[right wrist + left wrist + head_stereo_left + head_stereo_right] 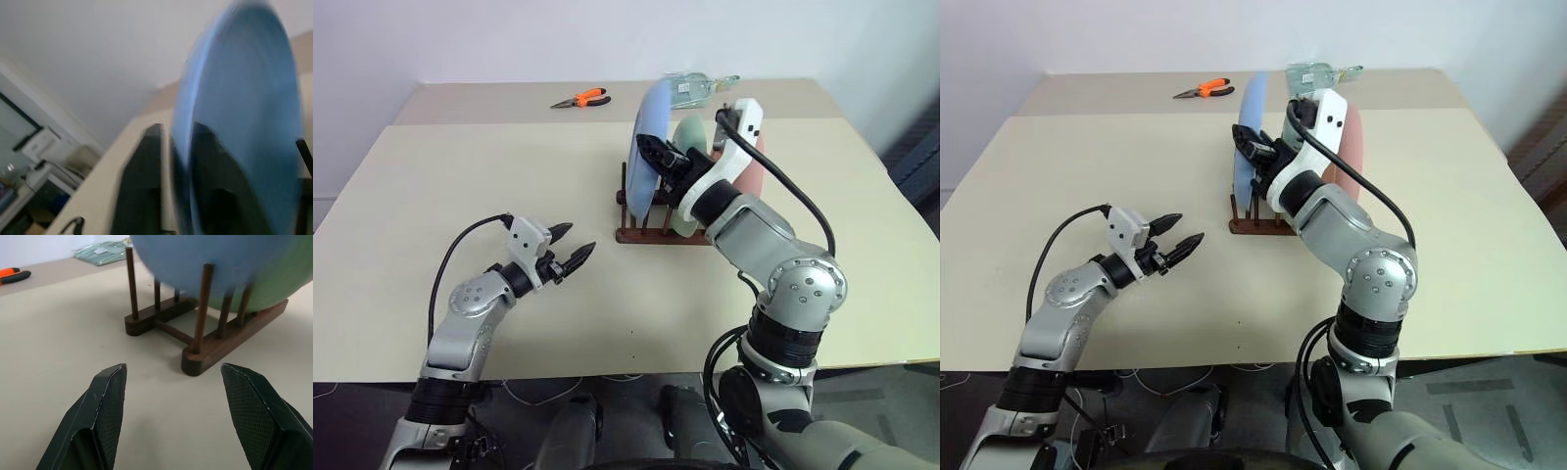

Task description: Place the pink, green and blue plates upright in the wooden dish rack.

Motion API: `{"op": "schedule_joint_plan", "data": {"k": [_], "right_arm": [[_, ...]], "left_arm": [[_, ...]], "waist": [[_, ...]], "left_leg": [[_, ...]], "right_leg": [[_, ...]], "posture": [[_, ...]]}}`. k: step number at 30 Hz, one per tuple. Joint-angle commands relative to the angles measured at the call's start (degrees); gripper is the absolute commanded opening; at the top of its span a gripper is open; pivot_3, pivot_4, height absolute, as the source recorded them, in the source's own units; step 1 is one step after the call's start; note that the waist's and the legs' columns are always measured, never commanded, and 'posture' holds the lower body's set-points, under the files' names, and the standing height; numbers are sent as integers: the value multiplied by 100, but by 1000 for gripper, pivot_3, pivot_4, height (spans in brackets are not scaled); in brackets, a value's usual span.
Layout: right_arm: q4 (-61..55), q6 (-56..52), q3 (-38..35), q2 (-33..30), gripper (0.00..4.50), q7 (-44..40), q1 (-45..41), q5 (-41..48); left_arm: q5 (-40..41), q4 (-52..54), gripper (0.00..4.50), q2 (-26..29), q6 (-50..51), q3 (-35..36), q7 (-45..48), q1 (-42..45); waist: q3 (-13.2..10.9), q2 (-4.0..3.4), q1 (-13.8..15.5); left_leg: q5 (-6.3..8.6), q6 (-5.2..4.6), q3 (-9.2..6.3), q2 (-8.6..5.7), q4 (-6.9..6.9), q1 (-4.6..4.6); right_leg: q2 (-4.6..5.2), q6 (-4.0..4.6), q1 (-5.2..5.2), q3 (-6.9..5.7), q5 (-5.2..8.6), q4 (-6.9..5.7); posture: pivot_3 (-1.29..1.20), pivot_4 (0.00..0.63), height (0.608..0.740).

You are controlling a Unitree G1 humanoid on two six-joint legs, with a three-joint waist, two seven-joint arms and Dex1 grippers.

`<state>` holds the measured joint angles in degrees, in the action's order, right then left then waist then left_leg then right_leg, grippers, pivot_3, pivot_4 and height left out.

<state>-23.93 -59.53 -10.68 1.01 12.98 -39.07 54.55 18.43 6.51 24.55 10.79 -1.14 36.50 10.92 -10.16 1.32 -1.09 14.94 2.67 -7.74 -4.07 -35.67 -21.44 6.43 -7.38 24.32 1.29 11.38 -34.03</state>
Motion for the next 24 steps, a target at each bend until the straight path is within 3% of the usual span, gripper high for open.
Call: {"op": "schedule_joint_plan", "data": {"k": [1, 3, 8, 13, 15, 18, 20, 24], "right_arm": [[8, 312, 350, -387, 2619, -469, -355, -416], [-85, 633, 782, -973, 3584, -989, -473, -993], [-554, 1652, 1032, -2249, 3584, -2237, -586, -1831], [-402, 1944, -334, -3321, 3584, -2829, -292, -1704], [-179, 2018, -900, -3869, 3584, -3063, 165, -1879], [229, 2305, -1647, -4656, 3584, -3612, 1747, -2503], [349, 2614, -1661, -4754, 3584, -4053, 2646, -2662], [975, 3385, -1292, -4688, 3584, -4712, 3566, -3052]], "left_arm": [[-37, 268, 3169, -41, 0, -23, -6, -27], [-41, 300, 3169, -80, 35, -33, -25, -42], [-88, 297, 3169, -160, 47, -95, -32, -76], [-208, 27, 3169, -216, -50, -124, 23, 26], [-303, -153, 3169, -210, -150, -96, -4, 98], [-474, -741, 3169, -128, -384, 155, -190, 273], [-557, -1015, 3169, -37, -536, 283, -231, 295], [-643, -1210, 3169, 78, -741, 453, -280, 225]], "waist": [[0, 0, 1], [0, 1, 6], [-1, 2, 16], [-2, 7, 62], [-2, 8, 106], [4, 18, 199], [2, 10, 184], [-6, -31, 66]], "left_leg": [[0, 0, 0, 0, 0, 0], [0, 0, 1, 0, -1, 0], [0, 0, 4, -1, -4, -4], [1, -1, 2, -1, -10, -5], [3, -5, -6, -1, -20, -8], [11, -18, -11, 0, -26, -2], [17, -26, -2, -3, -27, 0], [20, -32, 26, -4, -33, 8]], "right_leg": [[0, 0, 0, 0, 0, 0], [0, -1, 0, 0, 1, 0], [1, -11, -6, -2, 7, 6], [3, -12, -17, -4, 8, 14], [3, -14, -35, -13, 10, 34], [3, 3, -69, -29, 20, 73], [8, 1, -77, -25, 22, 85], [18, -15, -74, -3, 14, 80]], "posture": [[0, 150, 740], [0, 150, 740], [0, 150, 740], [0, 150, 740], [0, 150, 740], [0, 150, 740], [0, 150, 740], [0, 150, 740]]}}
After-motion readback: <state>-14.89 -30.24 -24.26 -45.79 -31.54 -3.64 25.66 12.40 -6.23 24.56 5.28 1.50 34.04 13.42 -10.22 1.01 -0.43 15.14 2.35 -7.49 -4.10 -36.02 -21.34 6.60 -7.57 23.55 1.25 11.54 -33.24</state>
